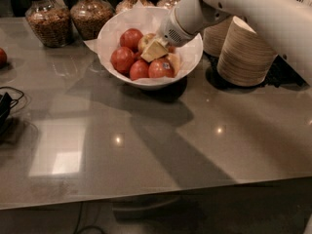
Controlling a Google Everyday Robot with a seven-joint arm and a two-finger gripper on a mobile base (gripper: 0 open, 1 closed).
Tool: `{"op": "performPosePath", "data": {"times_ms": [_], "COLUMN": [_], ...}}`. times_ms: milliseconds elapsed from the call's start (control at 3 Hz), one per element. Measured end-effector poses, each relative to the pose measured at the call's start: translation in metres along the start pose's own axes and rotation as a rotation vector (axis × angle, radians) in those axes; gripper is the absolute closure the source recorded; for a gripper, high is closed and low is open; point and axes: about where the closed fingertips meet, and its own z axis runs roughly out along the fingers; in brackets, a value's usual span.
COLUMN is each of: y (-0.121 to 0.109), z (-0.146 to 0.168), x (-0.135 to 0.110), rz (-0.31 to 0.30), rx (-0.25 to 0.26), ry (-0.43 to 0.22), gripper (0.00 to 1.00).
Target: Pick apple from white bowl
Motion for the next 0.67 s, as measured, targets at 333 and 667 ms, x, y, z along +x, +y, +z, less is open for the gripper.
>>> {"op": "performPosePath", "data": {"times_ms": [333, 667], "y": [0.0000, 0.0000], "z": [0.0000, 0.0001], "x": [0.0000, 0.0000], "rz": [0.000, 0.000], "rx": [0.000, 0.000], "ry": [0.000, 0.000], "gripper": [1.00, 1.00]}}
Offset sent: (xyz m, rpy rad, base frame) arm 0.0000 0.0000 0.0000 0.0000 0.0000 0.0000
